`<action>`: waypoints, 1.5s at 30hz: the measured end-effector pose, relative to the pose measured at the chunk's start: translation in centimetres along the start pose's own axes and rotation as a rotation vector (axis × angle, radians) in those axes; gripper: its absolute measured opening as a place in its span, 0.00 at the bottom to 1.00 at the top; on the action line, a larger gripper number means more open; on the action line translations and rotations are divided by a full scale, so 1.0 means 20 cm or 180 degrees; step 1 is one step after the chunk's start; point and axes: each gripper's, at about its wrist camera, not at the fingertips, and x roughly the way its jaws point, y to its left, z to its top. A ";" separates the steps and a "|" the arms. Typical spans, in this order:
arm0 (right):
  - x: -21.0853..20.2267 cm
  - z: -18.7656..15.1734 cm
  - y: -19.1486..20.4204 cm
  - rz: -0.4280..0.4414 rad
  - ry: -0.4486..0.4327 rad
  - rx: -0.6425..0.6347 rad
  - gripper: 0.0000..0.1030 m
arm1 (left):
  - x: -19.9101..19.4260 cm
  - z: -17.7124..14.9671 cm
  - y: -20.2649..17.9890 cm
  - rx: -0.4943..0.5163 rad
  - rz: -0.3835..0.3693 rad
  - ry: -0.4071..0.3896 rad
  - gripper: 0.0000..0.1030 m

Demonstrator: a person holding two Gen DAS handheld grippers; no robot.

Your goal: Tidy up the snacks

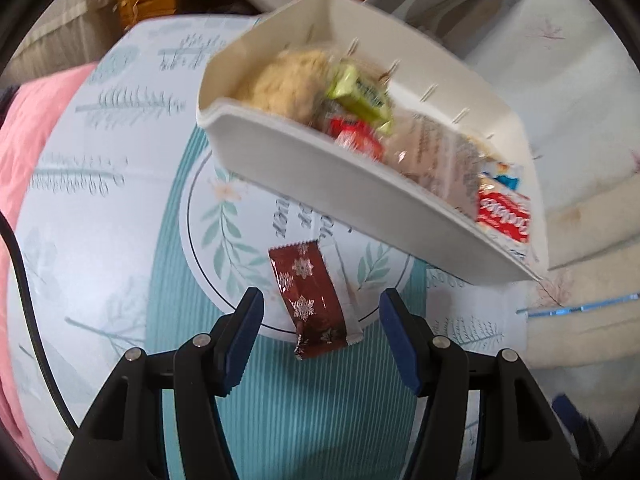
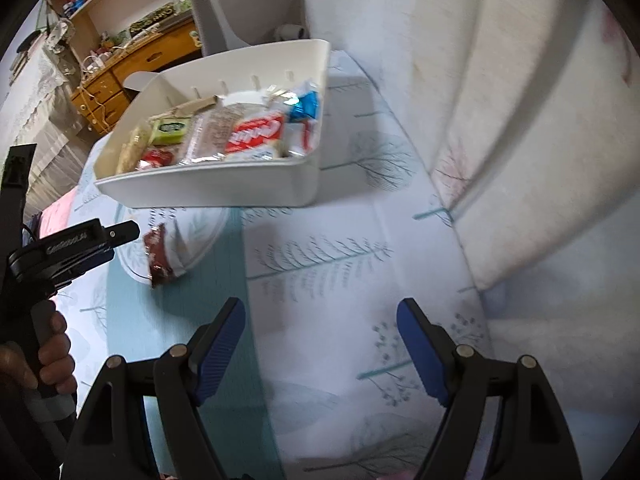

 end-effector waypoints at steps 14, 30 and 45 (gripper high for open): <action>0.01 -0.04 -0.21 -0.0198 0.0072 0.0251 0.77 | 0.23 -0.03 -0.02 -0.0251 0.0329 0.0286 0.49; -0.04 0.02 -0.23 -0.0160 -0.0043 0.0341 0.77 | 0.10 0.04 -0.15 -0.0222 0.0211 0.0297 0.37; -0.01 -0.01 -0.09 -0.0082 -0.0043 0.0421 0.77 | -0.25 0.30 -0.29 0.0330 -0.0119 -0.0091 0.29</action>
